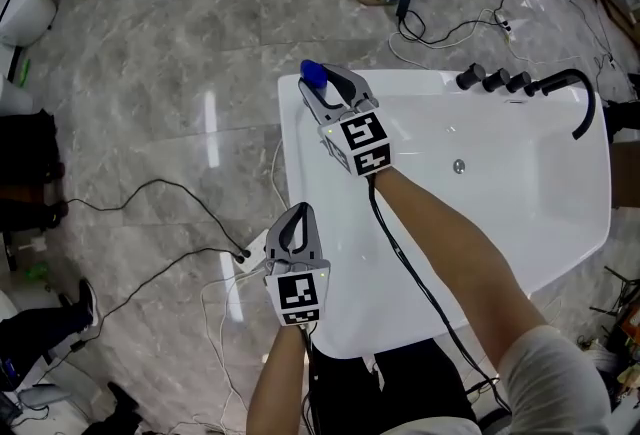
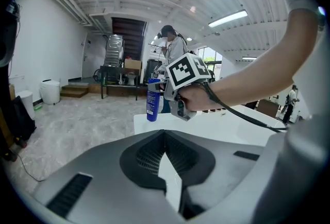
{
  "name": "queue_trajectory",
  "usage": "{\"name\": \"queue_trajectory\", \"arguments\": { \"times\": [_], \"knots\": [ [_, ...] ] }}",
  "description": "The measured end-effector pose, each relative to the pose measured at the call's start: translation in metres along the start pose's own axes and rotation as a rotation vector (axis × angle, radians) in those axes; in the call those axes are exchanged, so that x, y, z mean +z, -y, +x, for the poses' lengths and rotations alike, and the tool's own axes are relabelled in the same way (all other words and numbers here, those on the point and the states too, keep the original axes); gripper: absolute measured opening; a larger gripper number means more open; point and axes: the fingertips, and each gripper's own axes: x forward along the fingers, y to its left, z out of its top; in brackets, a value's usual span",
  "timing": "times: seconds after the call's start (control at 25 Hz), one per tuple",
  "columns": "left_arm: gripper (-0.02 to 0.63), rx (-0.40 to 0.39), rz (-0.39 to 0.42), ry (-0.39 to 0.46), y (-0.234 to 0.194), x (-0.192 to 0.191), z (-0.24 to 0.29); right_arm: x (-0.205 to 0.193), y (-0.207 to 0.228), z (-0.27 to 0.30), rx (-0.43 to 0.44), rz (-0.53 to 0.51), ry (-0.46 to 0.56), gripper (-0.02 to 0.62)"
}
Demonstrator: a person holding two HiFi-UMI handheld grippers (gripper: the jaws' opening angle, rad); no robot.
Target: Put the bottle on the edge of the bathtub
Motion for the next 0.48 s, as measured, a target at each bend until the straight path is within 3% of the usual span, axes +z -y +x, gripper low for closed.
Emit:
{"name": "queue_trajectory", "arguments": {
  "times": [0.48],
  "knots": [
    [0.011, 0.022, 0.001, -0.013, -0.014, -0.008, -0.007, -0.008, 0.006, 0.018, -0.035, 0.034, 0.007, 0.155]
  ]
}}
